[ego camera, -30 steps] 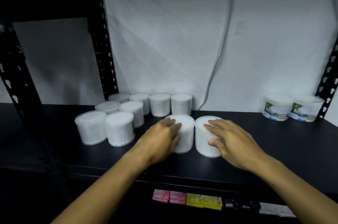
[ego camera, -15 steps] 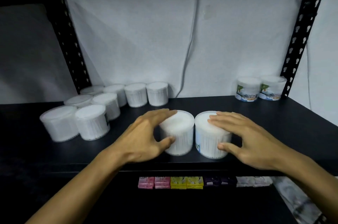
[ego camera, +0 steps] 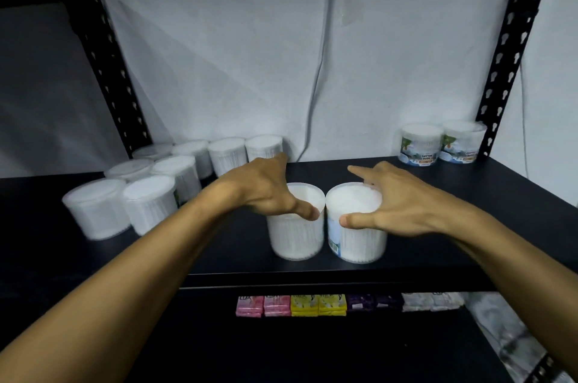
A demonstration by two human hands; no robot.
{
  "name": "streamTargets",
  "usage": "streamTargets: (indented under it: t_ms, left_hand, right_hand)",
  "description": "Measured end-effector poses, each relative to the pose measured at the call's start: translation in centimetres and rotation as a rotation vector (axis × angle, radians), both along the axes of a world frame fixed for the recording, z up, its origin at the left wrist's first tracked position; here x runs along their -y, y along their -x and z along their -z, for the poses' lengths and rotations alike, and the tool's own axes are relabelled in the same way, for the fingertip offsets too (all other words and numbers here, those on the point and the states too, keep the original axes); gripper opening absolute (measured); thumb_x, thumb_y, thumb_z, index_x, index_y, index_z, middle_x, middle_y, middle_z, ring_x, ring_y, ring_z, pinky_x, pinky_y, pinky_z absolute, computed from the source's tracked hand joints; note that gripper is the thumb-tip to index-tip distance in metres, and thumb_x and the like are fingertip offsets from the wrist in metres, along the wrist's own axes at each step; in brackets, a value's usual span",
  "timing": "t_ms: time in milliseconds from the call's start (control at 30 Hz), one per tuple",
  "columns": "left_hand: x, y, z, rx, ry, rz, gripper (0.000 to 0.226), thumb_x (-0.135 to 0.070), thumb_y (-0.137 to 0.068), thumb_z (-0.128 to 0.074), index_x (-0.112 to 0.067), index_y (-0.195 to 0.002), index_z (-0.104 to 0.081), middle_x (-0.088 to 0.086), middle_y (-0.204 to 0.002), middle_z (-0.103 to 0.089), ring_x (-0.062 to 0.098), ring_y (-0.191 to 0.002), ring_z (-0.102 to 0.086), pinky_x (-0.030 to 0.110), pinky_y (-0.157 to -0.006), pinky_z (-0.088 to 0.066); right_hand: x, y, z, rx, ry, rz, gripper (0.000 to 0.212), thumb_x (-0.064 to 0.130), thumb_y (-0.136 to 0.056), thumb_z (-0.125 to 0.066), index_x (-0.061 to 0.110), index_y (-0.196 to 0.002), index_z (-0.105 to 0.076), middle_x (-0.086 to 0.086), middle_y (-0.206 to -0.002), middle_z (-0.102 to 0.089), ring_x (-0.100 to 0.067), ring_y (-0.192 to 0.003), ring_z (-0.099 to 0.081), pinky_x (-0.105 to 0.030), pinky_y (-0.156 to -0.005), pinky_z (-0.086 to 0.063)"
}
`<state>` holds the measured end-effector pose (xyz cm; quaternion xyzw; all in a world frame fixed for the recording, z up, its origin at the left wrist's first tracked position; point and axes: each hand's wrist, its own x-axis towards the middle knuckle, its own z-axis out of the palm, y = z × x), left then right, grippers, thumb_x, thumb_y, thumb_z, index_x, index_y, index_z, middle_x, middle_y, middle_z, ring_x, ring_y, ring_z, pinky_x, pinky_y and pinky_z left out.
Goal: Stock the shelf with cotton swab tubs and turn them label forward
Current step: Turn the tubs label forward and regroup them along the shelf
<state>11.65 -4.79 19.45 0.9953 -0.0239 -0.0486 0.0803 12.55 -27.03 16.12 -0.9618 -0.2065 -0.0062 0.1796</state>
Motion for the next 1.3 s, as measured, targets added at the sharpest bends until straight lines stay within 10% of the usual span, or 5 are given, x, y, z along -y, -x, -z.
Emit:
streamTargets:
  t_ms: [367, 633, 900, 1133, 1300]
  left_hand:
    - [-1.8, -1.0, -0.4, -0.183, 0.148, 0.254, 0.111, -0.031, -0.074, -0.080, -0.033, -0.153, -0.001, -0.009, -0.152, -0.036, 0.016, -0.134, -0.039, 0.027, -0.102, -0.032]
    - [-0.6, -0.1, 0.7, 0.014, 0.095, 0.074, 0.119, -0.084, -0.061, -0.059, -0.029, -0.154, -0.008, 0.004, -0.154, -0.035, 0.026, -0.136, -0.040, 0.038, -0.106, -0.035]
    - [-0.8, -0.6, 0.3, -0.007, 0.129, 0.124, 0.119, -0.064, -0.059, -0.078, -0.031, -0.152, -0.011, -0.004, -0.140, -0.052, 0.019, -0.120, -0.052, 0.033, -0.099, -0.043]
    - [-2.4, -1.2, 0.6, -0.188, 0.339, 0.269, 0.109, -0.022, -0.075, -0.080, -0.030, -0.153, -0.006, -0.009, -0.147, -0.043, 0.012, -0.132, -0.041, 0.023, -0.099, -0.032]
    - [-2.6, -0.8, 0.7, -0.169, 0.332, 0.256, 0.113, -0.060, -0.065, -0.075, -0.037, -0.153, -0.007, -0.009, -0.156, -0.029, 0.014, -0.140, -0.030, 0.035, -0.112, -0.028]
  right_hand:
    - [1.6, -1.6, -0.2, -0.180, -0.115, -0.280, 0.096, 0.050, -0.058, -0.061, 0.052, -0.144, -0.016, 0.011, -0.150, -0.032, -0.006, -0.137, -0.028, -0.038, -0.115, -0.024]
    - [1.4, 0.2, 0.7, 0.016, -0.135, -0.046, 0.113, 0.080, -0.056, -0.057, 0.037, -0.150, -0.012, 0.006, -0.154, -0.020, -0.013, -0.142, -0.017, -0.037, -0.117, -0.019]
    - [1.6, -0.8, 1.5, -0.015, -0.256, -0.044, 0.100, 0.055, -0.062, -0.078, 0.038, -0.146, -0.026, 0.007, -0.122, -0.045, -0.012, -0.119, -0.044, -0.032, -0.107, -0.034]
    - [3.0, -1.8, 2.0, -0.192, -0.415, -0.219, 0.088, 0.032, -0.072, -0.079, 0.055, -0.137, -0.025, 0.013, -0.141, -0.042, -0.002, -0.131, -0.037, -0.027, -0.111, -0.028]
    - [3.0, -1.2, 2.4, -0.200, -0.455, -0.227, 0.090, 0.039, -0.073, -0.078, 0.053, -0.140, -0.020, 0.019, -0.153, -0.021, -0.001, -0.140, -0.021, -0.032, -0.115, -0.021]
